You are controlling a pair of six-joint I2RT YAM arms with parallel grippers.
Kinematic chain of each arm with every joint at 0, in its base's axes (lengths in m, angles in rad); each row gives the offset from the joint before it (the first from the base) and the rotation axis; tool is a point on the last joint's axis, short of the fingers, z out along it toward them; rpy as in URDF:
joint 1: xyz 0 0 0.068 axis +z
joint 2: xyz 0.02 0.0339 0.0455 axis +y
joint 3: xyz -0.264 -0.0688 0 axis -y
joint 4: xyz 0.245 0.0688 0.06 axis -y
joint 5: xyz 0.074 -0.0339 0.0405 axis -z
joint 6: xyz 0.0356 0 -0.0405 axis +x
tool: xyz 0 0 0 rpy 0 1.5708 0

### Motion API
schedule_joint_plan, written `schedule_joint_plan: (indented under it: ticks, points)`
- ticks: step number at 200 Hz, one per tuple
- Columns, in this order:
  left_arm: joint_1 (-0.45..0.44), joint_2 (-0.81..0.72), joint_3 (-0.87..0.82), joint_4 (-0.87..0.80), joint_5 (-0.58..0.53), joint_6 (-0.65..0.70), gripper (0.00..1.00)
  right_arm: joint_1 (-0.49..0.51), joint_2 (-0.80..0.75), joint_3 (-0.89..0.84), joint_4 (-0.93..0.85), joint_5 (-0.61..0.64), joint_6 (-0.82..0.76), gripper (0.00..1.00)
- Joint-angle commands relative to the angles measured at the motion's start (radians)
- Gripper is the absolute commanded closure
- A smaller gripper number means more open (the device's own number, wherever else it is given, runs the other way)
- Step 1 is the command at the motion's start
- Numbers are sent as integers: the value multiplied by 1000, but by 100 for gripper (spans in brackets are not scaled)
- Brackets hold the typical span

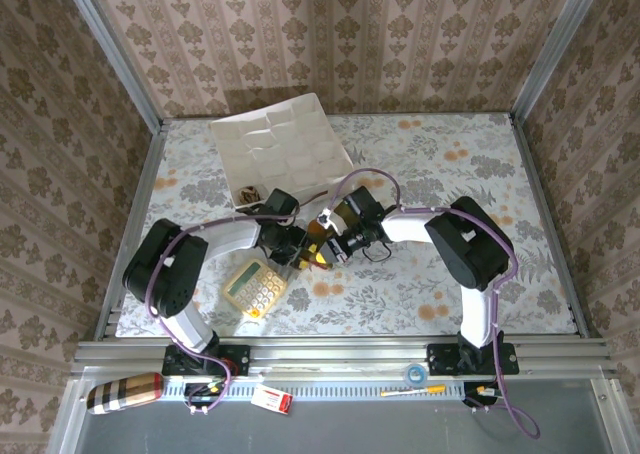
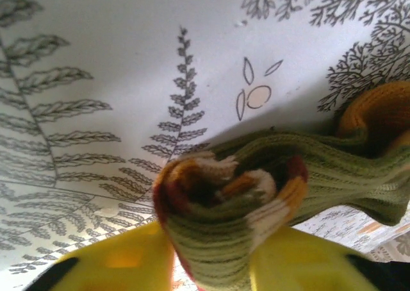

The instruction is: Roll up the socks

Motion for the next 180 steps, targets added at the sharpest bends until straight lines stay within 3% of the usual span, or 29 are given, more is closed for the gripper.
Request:
schedule_joint_plan:
  ticks: [1,10,19,37,72,106,121,154,180]
  points:
    - [-14,46,-11,-186,-56,-32,81,11,40,-41,-135,35,12,100]
    - [-16,47,-11,-228,-56,-41,91,14,12,-58,-110,47,3,98]
    - [-16,44,-16,-254,-54,-51,100,20,-31,-80,-75,65,-11,88]
    - [-16,26,-26,-278,-50,-74,100,47,-161,-161,35,177,-55,66]
    - [-16,5,22,-374,-52,-82,100,243,-443,-396,301,654,-328,41]
    - [-18,33,70,-419,-47,-53,100,418,-423,-384,298,991,-532,39]
    - [-18,45,84,-429,-45,-45,100,464,-381,-364,323,1083,-610,39]
    - [-16,62,98,-422,-41,-36,100,520,-284,-297,316,1121,-725,43]
    - [-15,74,107,-417,-35,-27,100,527,-230,-264,306,1135,-720,50]
